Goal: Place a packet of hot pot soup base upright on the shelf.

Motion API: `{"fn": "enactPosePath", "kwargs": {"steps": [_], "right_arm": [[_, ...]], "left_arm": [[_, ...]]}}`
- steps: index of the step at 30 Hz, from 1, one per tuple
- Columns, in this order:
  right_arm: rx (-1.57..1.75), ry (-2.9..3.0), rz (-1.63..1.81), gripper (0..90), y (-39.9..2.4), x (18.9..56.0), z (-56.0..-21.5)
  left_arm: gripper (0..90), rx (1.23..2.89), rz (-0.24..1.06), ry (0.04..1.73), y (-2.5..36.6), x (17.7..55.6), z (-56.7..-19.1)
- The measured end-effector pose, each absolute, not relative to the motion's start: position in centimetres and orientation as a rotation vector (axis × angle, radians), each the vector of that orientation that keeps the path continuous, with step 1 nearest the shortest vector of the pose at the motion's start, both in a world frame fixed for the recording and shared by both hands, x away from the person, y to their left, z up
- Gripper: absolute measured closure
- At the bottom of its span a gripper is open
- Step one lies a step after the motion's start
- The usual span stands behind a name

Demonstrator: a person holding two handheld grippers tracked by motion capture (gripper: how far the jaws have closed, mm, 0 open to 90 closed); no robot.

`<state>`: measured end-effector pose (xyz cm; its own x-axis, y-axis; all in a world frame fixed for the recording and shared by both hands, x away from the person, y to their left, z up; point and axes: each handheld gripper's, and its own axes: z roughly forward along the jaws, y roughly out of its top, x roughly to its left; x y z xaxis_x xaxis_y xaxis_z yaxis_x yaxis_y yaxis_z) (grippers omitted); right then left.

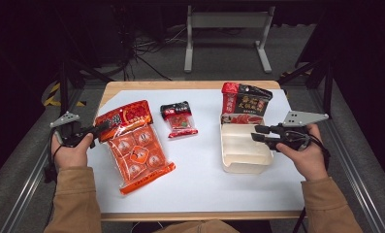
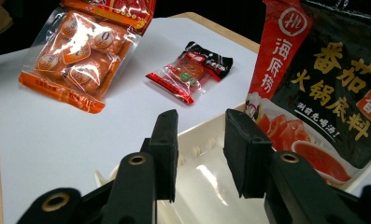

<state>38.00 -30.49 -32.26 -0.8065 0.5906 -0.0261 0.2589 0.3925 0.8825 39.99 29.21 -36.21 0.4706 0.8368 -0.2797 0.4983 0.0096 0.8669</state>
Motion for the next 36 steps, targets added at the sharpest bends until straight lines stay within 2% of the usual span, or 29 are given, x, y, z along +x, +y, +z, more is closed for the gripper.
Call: {"fn": "enactPosePath", "kwargs": {"steps": [16, 22, 36], "right_arm": [[0.741, 2.309, 1.402, 66.1, -30.6, 37.7, -31.8], [0.769, 2.287, 1.405, 64.5, -30.7, 37.5, -31.5], [0.827, 2.258, 1.420, 63.8, -30.9, 37.3, -31.1]], "left_arm": [[90.0, 1.604, 0.368, 0.989, 27.0, 37.6, -32.1], [90.0, 1.598, 0.288, 0.855, 26.1, 36.4, -30.4], [90.0, 1.669, 0.311, 0.635, 22.7, 33.0, -26.8]]}}
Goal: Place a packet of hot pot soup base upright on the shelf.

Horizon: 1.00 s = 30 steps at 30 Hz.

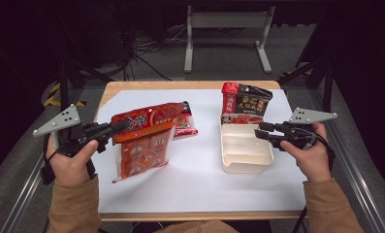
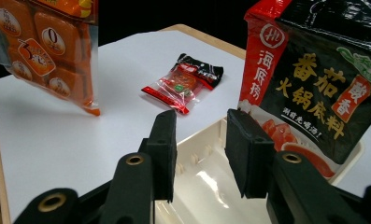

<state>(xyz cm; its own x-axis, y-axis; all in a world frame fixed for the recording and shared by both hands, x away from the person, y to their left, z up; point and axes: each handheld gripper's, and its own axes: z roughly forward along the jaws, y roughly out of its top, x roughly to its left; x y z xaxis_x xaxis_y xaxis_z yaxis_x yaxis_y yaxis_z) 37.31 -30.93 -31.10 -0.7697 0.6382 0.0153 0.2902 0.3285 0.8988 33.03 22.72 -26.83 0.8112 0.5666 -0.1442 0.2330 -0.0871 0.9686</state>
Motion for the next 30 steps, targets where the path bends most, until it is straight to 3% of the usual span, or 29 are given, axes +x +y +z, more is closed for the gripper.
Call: {"fn": "enactPosePath", "kwargs": {"steps": [8, 30], "right_arm": [[0.774, 2.265, 1.449, 62.3, -30.0, 37.1, -30.4], [0.515, 2.332, 1.554, 38.7, -22.5, 36.3, -29.0]], "left_arm": [[90.0, 1.667, 0.315, 0.596, 21.9, 32.8, -26.4], [90.0, 1.678, 0.266, 0.404, 17.3, 32.6, -25.4]]}}
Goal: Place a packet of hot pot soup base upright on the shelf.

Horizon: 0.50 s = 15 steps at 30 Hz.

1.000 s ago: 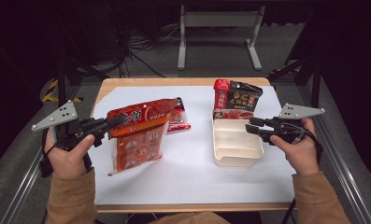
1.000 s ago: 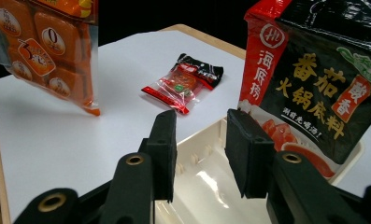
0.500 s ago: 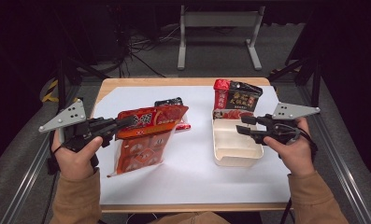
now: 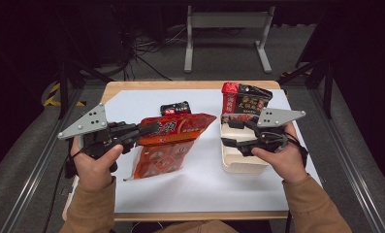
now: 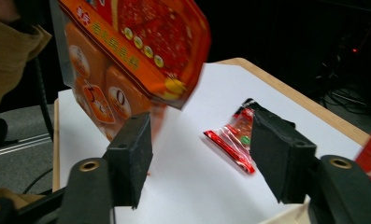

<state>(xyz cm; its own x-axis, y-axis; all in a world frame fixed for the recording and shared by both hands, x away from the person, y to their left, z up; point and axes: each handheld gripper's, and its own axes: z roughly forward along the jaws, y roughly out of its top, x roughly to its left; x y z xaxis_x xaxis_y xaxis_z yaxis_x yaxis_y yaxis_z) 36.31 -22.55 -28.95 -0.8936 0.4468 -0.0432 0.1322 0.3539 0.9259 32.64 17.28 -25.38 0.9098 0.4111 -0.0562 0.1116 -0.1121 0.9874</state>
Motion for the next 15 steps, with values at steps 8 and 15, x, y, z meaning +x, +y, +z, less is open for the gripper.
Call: {"fn": "enactPosePath", "kwargs": {"steps": [8, 15], "right_arm": [[0.440, 2.330, 1.618, 31.7, -20.7, 37.0, -29.2], [0.380, 2.321, 1.739, 32.0, -19.9, 37.3, -29.2]], "left_arm": [[90.0, 1.676, 0.243, 0.360, 16.0, 32.5, -25.6], [90.0, 1.695, 0.223, 0.321, 15.0, 32.5, -25.8]]}}
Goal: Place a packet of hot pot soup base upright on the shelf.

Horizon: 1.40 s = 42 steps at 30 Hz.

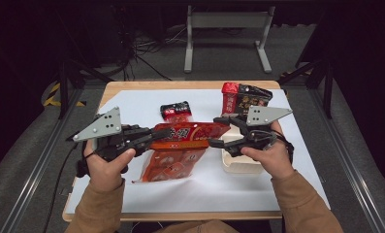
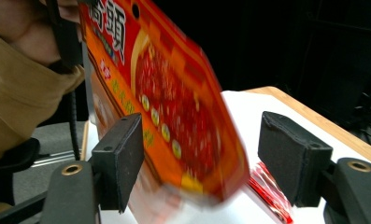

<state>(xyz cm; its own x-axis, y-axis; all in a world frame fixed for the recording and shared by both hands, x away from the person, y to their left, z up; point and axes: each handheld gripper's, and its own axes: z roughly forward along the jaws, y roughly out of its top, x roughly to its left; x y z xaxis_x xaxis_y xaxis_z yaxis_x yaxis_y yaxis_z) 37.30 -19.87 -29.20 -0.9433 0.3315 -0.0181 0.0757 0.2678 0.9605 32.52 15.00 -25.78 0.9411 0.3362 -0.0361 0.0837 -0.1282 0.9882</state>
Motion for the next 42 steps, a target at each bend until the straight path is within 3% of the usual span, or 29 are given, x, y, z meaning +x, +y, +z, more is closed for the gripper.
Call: {"fn": "enactPosePath", "kwargs": {"steps": [11, 29, 42], "right_arm": [[0.292, 2.400, 1.773, 43.0, -18.1, 37.8, -29.4], [0.098, 2.506, 1.838, 88.3, -17.6, 37.8, -29.2], [0.116, 2.478, 1.801, 90.0, -17.8, 36.9, -27.4]], "left_arm": [[90.0, 1.698, 0.212, 0.288, 14.5, 32.5, -26.0], [90.0, 1.691, 0.228, 0.290, 14.9, 32.7, -26.1], [88.9, 1.670, 0.230, 0.314, 15.5, 33.1, -26.4]]}}
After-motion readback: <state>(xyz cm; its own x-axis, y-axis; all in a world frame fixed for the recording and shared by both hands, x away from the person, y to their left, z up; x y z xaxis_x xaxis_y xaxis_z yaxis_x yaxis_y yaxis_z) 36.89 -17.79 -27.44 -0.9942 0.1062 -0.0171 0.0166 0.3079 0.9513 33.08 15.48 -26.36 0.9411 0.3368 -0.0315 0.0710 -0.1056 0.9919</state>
